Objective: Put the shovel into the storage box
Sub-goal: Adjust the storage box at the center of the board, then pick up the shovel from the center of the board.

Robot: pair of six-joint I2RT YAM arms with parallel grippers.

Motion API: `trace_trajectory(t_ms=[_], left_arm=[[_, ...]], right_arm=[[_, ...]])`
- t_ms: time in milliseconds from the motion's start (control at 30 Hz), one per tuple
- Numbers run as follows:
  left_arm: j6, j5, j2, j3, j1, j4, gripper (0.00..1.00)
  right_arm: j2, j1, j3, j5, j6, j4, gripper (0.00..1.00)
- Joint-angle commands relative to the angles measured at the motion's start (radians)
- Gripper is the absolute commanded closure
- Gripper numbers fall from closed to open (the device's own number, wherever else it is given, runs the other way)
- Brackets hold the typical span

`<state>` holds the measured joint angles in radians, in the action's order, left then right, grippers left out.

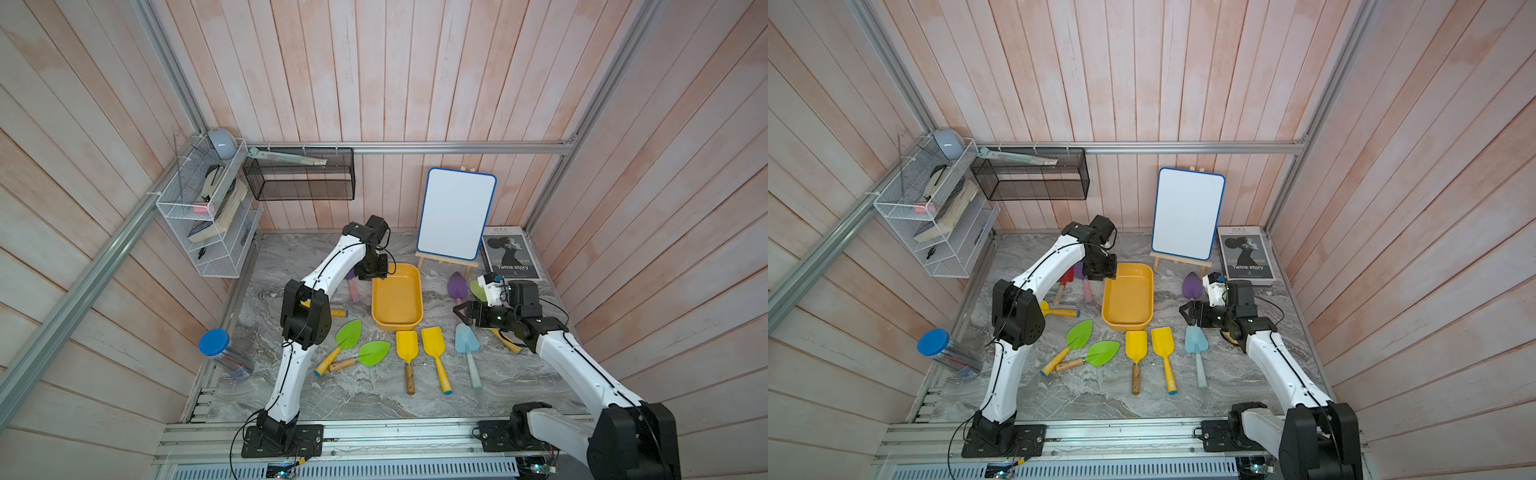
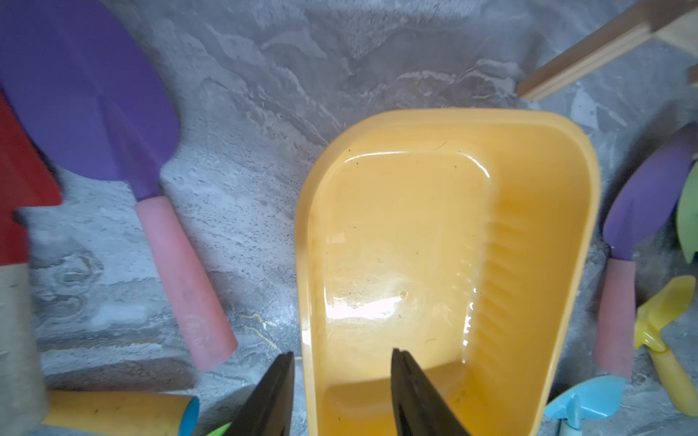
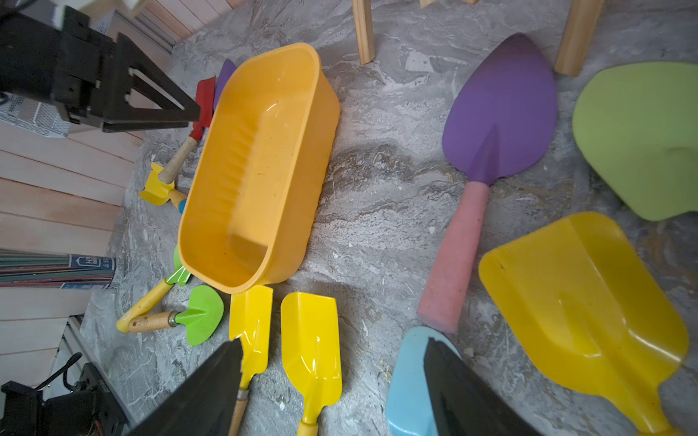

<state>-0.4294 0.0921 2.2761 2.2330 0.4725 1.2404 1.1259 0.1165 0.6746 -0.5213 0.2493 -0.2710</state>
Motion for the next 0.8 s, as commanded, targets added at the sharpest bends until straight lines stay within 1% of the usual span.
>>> trace_trajectory(t_ms=[0,100,233,267,333,400,433,500,600,667,767], left_arm=[[0.011,-0.076,-0.131,0.003,0.002,-0.027,0.51],[0.005,-0.095,-0.252,-0.097,0.002,-0.104,0.48],[-0.017,-0.085,-0.442,-0.308,0.003,-0.253,0.44],[-0.025,-0.08,-0.493,-0.371,0.002,-0.295,0.42],[-0.042,-0.059,-0.588,-0.489,0.002,-0.375,0.42],[-0.057,-0.02,-0.691,-0.621,0.003,-0.484,0.41],[-0.064,-0.003,-0.731,-0.673,0.003,-0.525,0.4],[-0.074,0.041,-0.814,-0.779,0.002,-0.611,0.38],[-0.078,0.095,-0.914,-0.889,0.003,-0.707,0.37],[-0.075,0.124,-0.953,-0.934,0.003,-0.746,0.37],[-0.067,0.163,-0.992,-0.972,0.003,-0.783,0.37]], right_arm=[[0.012,-0.03,0.063,0.058,-0.02,-0.053,0.18],[0.033,-0.071,0.134,0.103,-0.04,-0.121,0.17],[0.056,-0.103,0.237,0.211,-0.108,-0.206,0.15],[0.065,-0.106,0.262,0.253,-0.145,-0.225,0.14],[0.084,-0.108,0.291,0.348,-0.245,-0.245,0.13],[0.099,-0.111,0.304,0.436,-0.375,-0.248,0.12],[0.105,-0.116,0.305,0.456,-0.438,-0.25,0.11],[0.123,-0.14,0.305,0.469,-0.583,-0.261,0.11],[0.166,-0.191,0.335,0.476,-0.718,-0.31,0.11],[0.21,-0.232,0.363,0.473,-0.776,-0.34,0.11],[0.281,-0.245,0.379,0.484,-0.819,-0.378,0.12]])
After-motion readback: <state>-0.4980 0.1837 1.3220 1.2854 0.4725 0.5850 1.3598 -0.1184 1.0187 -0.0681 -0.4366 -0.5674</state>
